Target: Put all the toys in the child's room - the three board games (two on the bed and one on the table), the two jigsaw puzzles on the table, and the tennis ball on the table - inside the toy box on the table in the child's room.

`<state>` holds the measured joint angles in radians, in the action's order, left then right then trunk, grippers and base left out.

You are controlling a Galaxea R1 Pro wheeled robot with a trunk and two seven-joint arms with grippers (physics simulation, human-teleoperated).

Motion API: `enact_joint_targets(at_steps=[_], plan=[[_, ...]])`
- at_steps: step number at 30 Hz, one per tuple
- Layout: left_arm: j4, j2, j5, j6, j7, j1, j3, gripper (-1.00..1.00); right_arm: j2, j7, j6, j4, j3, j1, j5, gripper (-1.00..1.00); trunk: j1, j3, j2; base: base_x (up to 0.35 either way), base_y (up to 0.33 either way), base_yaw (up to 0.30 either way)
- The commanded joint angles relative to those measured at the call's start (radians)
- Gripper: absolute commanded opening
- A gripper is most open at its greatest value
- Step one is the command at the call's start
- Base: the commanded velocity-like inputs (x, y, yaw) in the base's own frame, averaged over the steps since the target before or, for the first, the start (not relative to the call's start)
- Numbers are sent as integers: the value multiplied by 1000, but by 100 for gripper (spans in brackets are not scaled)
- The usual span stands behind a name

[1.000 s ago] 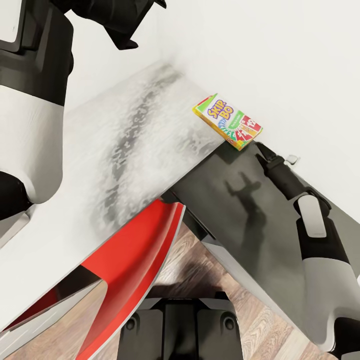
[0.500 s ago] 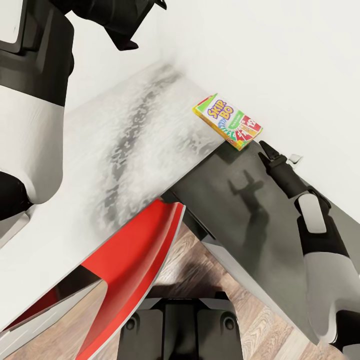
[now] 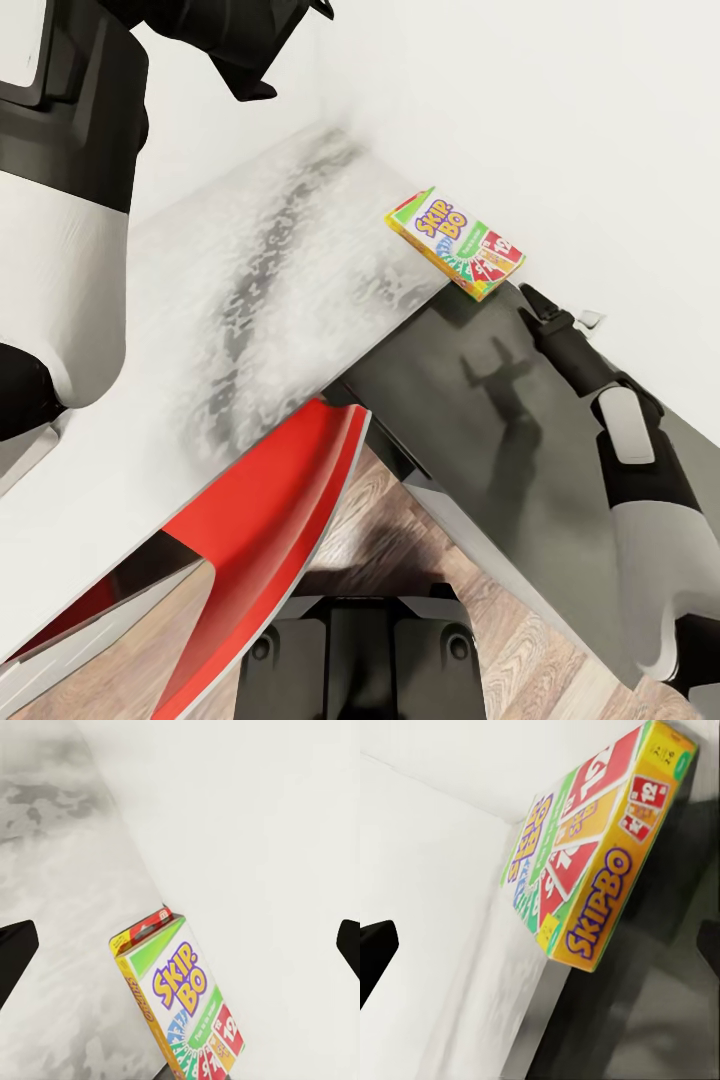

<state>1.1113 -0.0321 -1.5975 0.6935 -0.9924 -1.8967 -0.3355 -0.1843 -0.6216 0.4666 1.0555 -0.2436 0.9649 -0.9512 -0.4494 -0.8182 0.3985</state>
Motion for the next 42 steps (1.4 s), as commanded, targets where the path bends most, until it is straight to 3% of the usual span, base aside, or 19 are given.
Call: enact_joint_targets(at_steps=[1,11,22,42], plan=[[0,0,-6,1,-8,-1,0,100,0,0,8,0,-1,1,-8,100,-1,-1,2,0,0,0],[1,-1,-7,1,-8,-1,-1,100,-39,69,4,-32,-14,10,-15,100,-1,-1,2,0,0,0],[1,-2,-7,1,-8,-1,-2,100,-63,88,-3,-86,-17,37,-17,100,-1,-1,2,0,0,0],[1,-5,-8,1,-8,-1,-2,100,-78,94,-41,-155,-16,88,-13,100,-1,-1,2,0,0,0]])
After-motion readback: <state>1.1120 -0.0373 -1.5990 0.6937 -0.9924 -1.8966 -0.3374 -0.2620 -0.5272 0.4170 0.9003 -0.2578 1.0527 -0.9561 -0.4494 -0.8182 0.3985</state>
